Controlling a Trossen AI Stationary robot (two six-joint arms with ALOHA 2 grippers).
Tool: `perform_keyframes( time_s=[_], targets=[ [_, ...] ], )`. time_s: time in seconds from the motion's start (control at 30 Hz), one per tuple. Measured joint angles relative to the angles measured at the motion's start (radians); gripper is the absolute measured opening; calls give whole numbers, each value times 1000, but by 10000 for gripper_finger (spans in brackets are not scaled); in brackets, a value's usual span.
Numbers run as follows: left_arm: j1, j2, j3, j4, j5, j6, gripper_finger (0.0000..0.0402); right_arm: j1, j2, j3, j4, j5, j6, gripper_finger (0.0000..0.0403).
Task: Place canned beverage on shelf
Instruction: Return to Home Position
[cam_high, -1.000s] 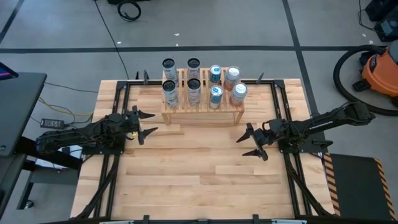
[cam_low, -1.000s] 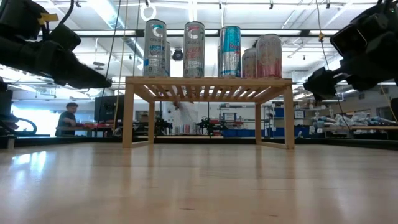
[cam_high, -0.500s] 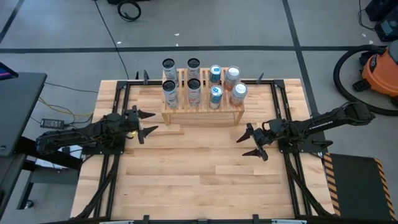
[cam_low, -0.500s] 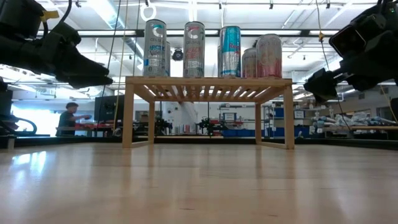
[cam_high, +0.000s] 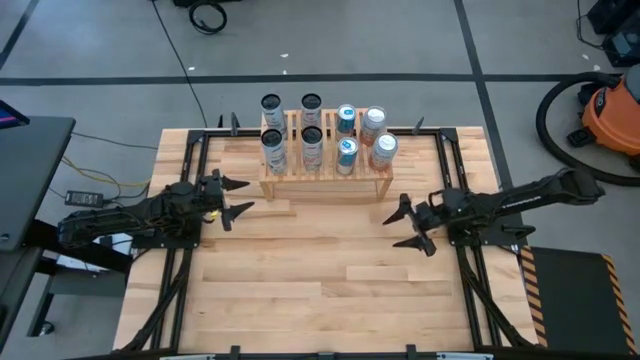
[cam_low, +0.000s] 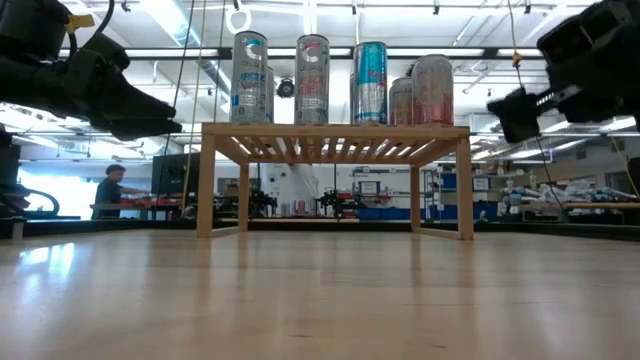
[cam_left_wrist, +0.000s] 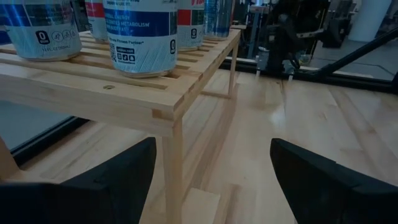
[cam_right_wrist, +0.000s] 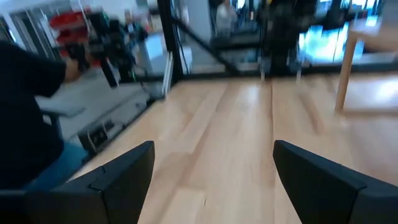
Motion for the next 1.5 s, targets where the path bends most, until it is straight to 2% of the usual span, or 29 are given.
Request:
perform_keyframes(
  time_s=[0.27, 0.7, 1.17, 1.5],
  targets=[
    [0, 0, 1, 0, 0, 0, 318, -52, -178, 0, 4, 0, 0, 337],
    [1, -1, 1, 0, 1, 1, 318, -178, -317, 0, 4, 0, 0, 337],
    [1, -3, 2, -1, 1, 0, 318, -223, -448, 0, 4, 0, 0, 337],
    [0, -162, 3, 10, 1, 0, 318, -223, -513, 0, 4, 0, 0, 337]
  ],
)
